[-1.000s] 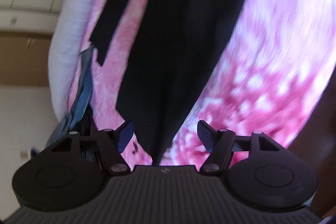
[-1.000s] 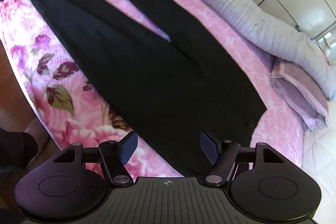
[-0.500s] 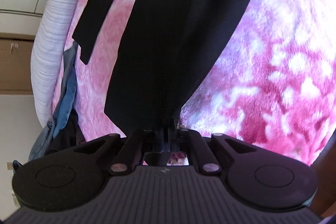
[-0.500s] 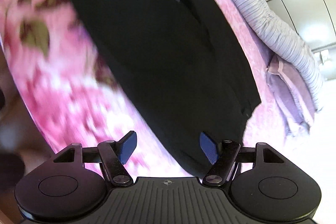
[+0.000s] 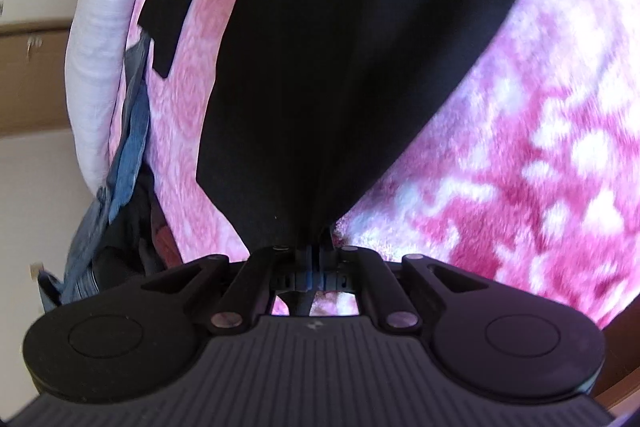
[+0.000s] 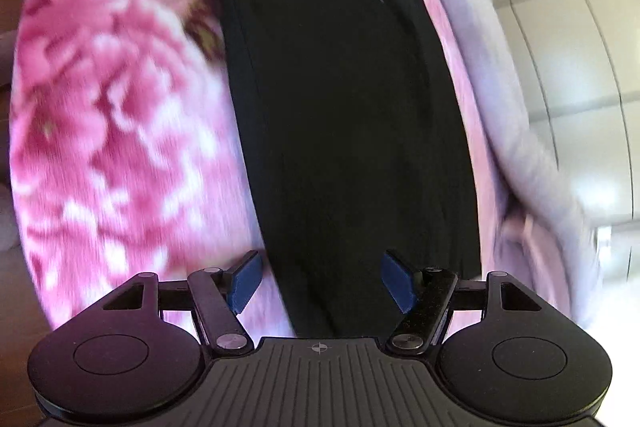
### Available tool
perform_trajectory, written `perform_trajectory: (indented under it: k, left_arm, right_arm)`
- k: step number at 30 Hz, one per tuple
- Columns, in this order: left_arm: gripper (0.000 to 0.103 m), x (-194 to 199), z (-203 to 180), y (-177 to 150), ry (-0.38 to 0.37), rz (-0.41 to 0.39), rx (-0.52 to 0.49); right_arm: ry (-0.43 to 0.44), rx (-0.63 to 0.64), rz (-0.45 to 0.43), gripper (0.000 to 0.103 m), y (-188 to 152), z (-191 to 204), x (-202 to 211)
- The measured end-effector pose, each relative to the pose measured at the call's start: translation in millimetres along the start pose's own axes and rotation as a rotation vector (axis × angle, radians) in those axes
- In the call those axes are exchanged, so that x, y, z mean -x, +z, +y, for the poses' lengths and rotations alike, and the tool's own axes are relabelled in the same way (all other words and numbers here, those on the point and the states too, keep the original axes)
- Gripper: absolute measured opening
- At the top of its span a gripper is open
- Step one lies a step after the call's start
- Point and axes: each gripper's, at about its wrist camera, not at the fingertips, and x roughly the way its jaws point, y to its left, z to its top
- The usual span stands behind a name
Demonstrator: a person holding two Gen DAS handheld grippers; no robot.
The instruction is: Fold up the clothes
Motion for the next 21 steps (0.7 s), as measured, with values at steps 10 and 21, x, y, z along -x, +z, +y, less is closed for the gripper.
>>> perform_trajectory:
  k: [10,21]
  left_arm:
    - [0.003,3.4,11.6,9.3,-0.005,0.051,0.001]
    - [0.002,95.0,152.2,25.0,0.023,-0.042,0.055]
  right_arm:
    - [-0.052,0.044,0.220,0.015,-65.4,-19.4,-29.1]
    - [-0.023,-0.020,0.125,0.001,-50.9,-156.7,32.0]
